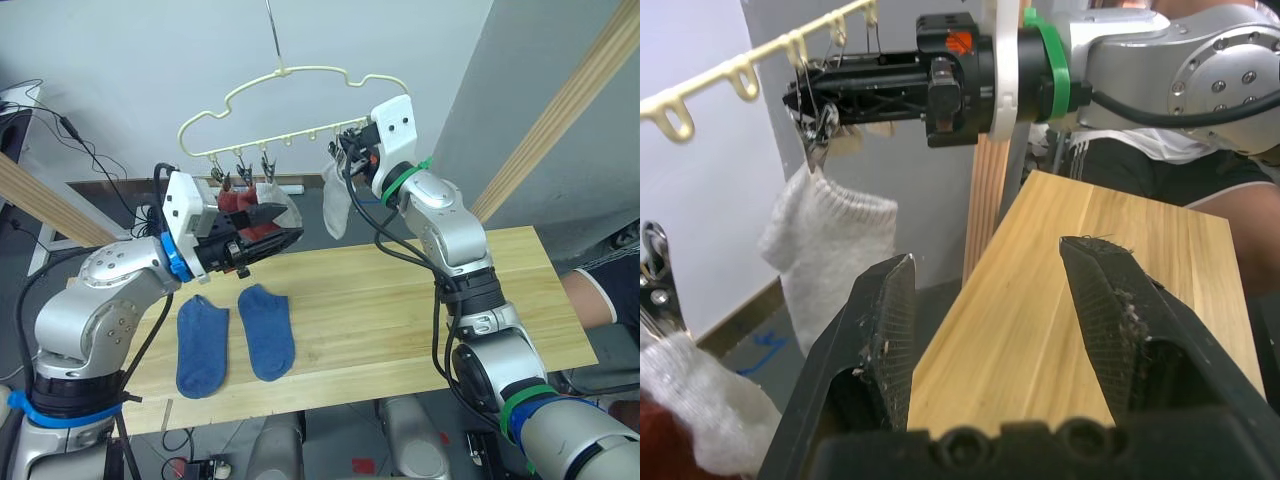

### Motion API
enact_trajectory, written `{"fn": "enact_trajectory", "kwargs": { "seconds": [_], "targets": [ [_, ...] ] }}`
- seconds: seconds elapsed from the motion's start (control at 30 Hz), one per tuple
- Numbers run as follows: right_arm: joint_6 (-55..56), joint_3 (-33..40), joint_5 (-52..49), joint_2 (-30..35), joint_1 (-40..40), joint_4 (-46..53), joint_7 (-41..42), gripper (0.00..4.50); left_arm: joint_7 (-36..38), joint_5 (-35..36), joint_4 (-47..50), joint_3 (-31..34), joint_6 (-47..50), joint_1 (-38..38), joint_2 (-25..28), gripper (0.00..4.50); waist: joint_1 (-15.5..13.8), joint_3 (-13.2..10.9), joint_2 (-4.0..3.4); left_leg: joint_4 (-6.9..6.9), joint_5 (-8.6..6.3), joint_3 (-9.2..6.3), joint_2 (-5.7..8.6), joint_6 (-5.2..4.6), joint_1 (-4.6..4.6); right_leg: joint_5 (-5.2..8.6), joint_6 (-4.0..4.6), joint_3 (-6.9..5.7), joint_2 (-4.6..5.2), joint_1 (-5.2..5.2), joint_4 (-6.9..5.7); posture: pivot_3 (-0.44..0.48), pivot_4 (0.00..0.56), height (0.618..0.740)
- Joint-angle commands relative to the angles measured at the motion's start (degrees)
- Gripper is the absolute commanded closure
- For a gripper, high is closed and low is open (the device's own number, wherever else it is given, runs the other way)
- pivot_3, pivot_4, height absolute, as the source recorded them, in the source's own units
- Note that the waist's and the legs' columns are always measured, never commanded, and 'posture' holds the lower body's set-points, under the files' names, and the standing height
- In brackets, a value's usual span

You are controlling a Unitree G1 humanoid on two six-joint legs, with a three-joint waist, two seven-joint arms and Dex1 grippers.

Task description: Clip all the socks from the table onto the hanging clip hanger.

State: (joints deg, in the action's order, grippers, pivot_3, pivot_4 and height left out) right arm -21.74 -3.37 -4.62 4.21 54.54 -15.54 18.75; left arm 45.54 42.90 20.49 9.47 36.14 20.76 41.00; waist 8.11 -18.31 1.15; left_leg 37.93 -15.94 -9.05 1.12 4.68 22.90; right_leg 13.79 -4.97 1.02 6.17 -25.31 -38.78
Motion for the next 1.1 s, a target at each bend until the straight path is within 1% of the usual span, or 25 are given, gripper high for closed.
{"fn": "enact_trajectory", "kwargs": {
  "seconds": [0.03,0.1,0.17,0.27,0.37,0.43,0.47,0.53,0.6,0.67,0.77,0.87,1.03,1.1],
  "targets": [
    [0.51,0.71,-1.02,0.25,-0.06,3.13,0.44,4.31,-1.83,-0.43,3.16,1.28,-0.92,-1.87,-1.03,1.94,0.00,0.00,0.00,0.00,0.00,0.00,0.00,0.00,0.00,0.00,0.00,0.00,0.00,0.00,0.00,-0.147,0.296,0.740],
    [0.50,0.89,-1.39,0.39,0.00,3.19,0.70,4.31,-5.84,-5.10,3.58,-0.45,-2.93,-4.20,-2.71,1.94,0.00,0.00,0.00,0.00,0.00,0.00,0.00,0.00,0.00,0.00,0.00,0.00,0.00,0.00,0.01,-0.147,0.296,0.740],
    [0.47,0.98,-1.70,0.49,0.06,3.21,0.82,4.31,-8.04,-8.34,3.80,-1.56,-4.27,-5.62,-3.71,1.94,-0.01,0.00,0.00,0.00,0.00,0.00,0.00,0.00,-0.01,0.00,0.00,0.01,0.00,0.00,0.01,-0.147,0.296,0.740],
    [0.57,0.80,-1.86,0.88,0.06,3.24,1.08,4.31,-14.31,-14.93,4.23,-4.58,-5.76,-11.10,-7.04,1.39,0.02,0.00,0.00,0.01,0.00,0.01,0.01,0.00,-0.01,0.00,0.01,0.03,0.01,0.00,-0.01,-0.147,0.296,0.740],
    [0.45,0.81,-1.98,1.28,-0.19,3.55,1.42,4.31,-21.12,-20.32,3.14,-7.03,-7.26,-16.48,-12.34,0.51,-0.03,0.01,-0.01,0.00,-0.01,0.06,0.01,-0.01,-0.02,0.00,0.01,0.08,0.01,0.00,-0.01,-0.151,0.294,0.740],
    [0.26,0.75,-2.05,1.45,-0.33,3.78,1.52,4.31,-22.69,-25.13,0.40,-10.31,-11.90,-20.73,-15.00,0.01,-0.09,0.01,-0.01,0.00,-0.01,0.03,0.01,-0.01,0.00,0.00,0.01,0.06,0.01,-0.02,0.00,-0.151,0.294,0.740],
    [0.06,0.70,-2.05,1.52,-0.38,3.96,1.55,4.31,-24.35,-27.46,-1.12,-11.29,-13.71,-22.42,-16.43,0.00,-0.10,0.01,-0.01,0.00,-0.01,0.04,0.01,-0.01,0.00,-0.01,0.01,0.07,0.01,-0.02,-0.01,-0.162,0.298,0.740],
    [-0.34,0.57,-2.06,1.66,-0.54,4.35,1.72,4.31,-27.28,-30.00,-4.66,-11.14,-16.59,-24.16,-19.38,0.00,-0.16,0.01,-0.01,0.02,-0.01,0.05,0.01,-0.01,-0.01,-0.01,0.02,0.07,0.02,-0.02,-0.04,-0.170,0.300,0.740],
    [-0.67,0.45,-2.03,1.76,-0.72,4.70,1.86,4.31,-30.13,-31.44,-8.43,-9.76,-19.08,-24.33,-22.12,0.00,-0.19,0.01,-0.01,0.03,-0.01,0.04,0.00,-0.01,-0.01,-0.03,0.05,0.05,0.02,-0.02,-0.07,-0.170,0.300,0.740],
    [-1.03,0.40,-2.01,1.82,-0.89,5.09,1.96,4.31,-31.53,-32.63,-11.27,-8.96,-21.18,-23.69,-23.60,0.00,-0.16,0.01,-0.01,0.05,0.00,0.03,0.00,-0.01,-0.01,-0.06,0.09,0.03,0.02,-0.02,-0.11,-0.179,0.303,0.740],
    [-1.45,0.22,-1.93,1.76,-1.05,5.40,2.02,4.31,-32.70,-33.37,-16.07,-7.64,-22.75,-21.87,-24.74,0.00,-0.16,0.01,-0.01,0.06,0.01,0.04,-0.01,-0.02,-0.02,-0.10,0.11,0.02,0.02,-0.02,-0.15,-0.179,0.303,0.740],
    [-1.64,0.10,-1.91,1.70,-1.08,5.48,2.06,4.31,-31.76,-33.42,-19.95,-7.54,-22.01,-20.60,-25.05,0.00,-0.07,0.01,0.00,0.08,0.01,0.04,0.00,-0.03,-0.03,-0.11,0.10,0.02,0.01,-0.01,-0.17,-0.178,0.303,0.740],
    [-1.88,0.06,-1.90,1.47,-0.91,5.52,1.96,4.31,-30.44,-34.18,-22.17,-8.73,-20.01,-20.65,-25.02,0.00,0.05,0.01,0.00,0.05,0.01,0.04,-0.01,-0.03,-0.03,-0.11,0.10,0.02,0.01,-0.02,-0.11,-0.181,0.307,0.740],
    [-2.00,0.06,-1.92,1.39,-0.92,5.62,1.94,4.31,-30.73,-35.04,-22.47,-8.96,-20.11,-20.69,-25.11,0.38,0.02,0.01,-0.01,0.06,0.01,0.04,0.00,-0.03,-0.03,-0.11,0.10,0.02,0.01,-0.01,-0.10,-0.182,0.310,0.740]
  ]
}}
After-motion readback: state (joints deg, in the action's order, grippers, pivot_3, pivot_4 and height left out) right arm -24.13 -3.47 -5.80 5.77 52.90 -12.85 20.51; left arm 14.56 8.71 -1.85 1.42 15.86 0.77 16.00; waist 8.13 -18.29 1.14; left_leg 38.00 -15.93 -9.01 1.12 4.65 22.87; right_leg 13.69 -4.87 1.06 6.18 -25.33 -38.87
